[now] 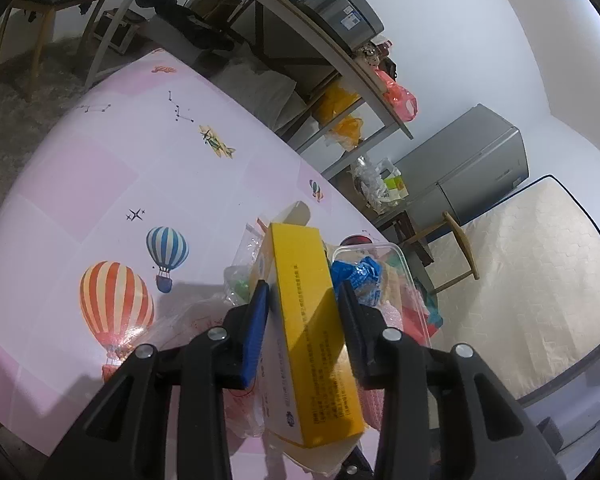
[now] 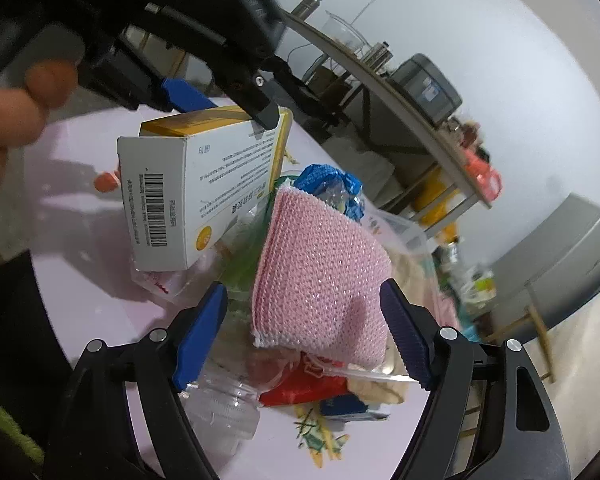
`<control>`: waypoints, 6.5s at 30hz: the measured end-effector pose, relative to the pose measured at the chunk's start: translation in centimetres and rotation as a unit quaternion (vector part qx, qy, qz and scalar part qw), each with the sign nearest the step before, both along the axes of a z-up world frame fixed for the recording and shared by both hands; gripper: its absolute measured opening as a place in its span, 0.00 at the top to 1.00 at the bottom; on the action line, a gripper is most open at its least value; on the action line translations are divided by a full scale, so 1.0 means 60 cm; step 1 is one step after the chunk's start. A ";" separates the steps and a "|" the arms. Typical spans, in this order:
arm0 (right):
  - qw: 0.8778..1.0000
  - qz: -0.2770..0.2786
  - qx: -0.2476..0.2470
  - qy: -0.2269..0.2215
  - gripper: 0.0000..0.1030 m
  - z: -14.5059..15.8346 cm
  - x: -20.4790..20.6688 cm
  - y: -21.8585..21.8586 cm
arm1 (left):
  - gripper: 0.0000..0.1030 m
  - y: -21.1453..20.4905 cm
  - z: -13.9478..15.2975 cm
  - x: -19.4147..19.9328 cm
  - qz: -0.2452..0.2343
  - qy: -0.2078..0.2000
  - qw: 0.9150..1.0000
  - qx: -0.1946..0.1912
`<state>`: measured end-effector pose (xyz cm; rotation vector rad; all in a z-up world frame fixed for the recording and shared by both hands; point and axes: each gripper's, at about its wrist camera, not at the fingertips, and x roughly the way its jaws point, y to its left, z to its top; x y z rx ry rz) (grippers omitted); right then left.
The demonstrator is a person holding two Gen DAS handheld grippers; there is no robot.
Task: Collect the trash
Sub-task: 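Lift the yellow box and pink sponge and carry both toward the blue wastebasket, then open both tools over the blue wastebasket to drop the box and sponge, then return both tools to the table over the remaining trash, then grasp the blue crumpled wrapper with the right tool while the left tool grasps the clear plastic bag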
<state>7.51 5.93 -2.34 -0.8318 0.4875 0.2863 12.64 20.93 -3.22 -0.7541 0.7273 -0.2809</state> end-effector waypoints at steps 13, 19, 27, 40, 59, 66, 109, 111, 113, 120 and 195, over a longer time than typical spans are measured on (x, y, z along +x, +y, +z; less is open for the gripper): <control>0.999 -0.032 -0.020 -0.020 0.65 0.003 -0.009 0.019 | 0.68 0.004 0.002 -0.006 0.002 -0.015 1.000 -0.005; 0.998 -0.045 -0.011 -0.053 0.72 0.018 -0.027 0.016 | 0.69 0.006 0.010 -0.014 0.006 -0.026 1.000 -0.002; 0.996 -0.050 0.031 -0.073 0.75 0.059 -0.035 -0.005 | 0.69 0.011 0.031 -0.032 0.019 -0.043 0.999 0.013; 0.970 -0.065 0.225 -0.066 0.77 0.174 -0.046 -0.099 | 0.69 -0.008 0.119 -0.091 0.028 -0.102 0.993 0.046; 0.897 -0.300 0.288 -0.148 0.77 0.196 -0.128 -0.431 | 0.69 -0.484 0.217 0.002 -0.252 -0.122 0.959 0.046; 0.804 -0.434 0.404 -0.039 0.77 0.075 -0.127 -0.635 | 0.69 -0.749 0.150 0.075 -0.385 -0.007 0.919 0.085; 0.703 -0.513 0.491 0.034 0.25 -0.050 -0.147 -0.855 | 0.27 -0.878 0.074 0.025 -0.411 -0.036 0.876 0.249; 0.726 -0.507 0.464 0.034 0.18 -0.026 -0.141 -0.825 | 0.25 -0.847 0.085 0.009 -0.415 -0.040 0.876 0.244; 0.751 -0.492 0.438 0.039 0.13 0.002 -0.128 -0.786 | 0.24 -0.811 0.098 -0.007 -0.414 -0.047 0.879 0.234; 0.794 -0.452 0.407 0.028 0.08 0.076 -0.095 -0.691 | 0.05 -0.638 0.146 -0.036 -0.334 -0.081 0.912 0.225; 0.822 -0.066 0.459 0.330 0.76 0.060 0.227 -0.123 | 0.81 -0.063 -0.095 -0.040 -0.007 0.102 0.978 0.180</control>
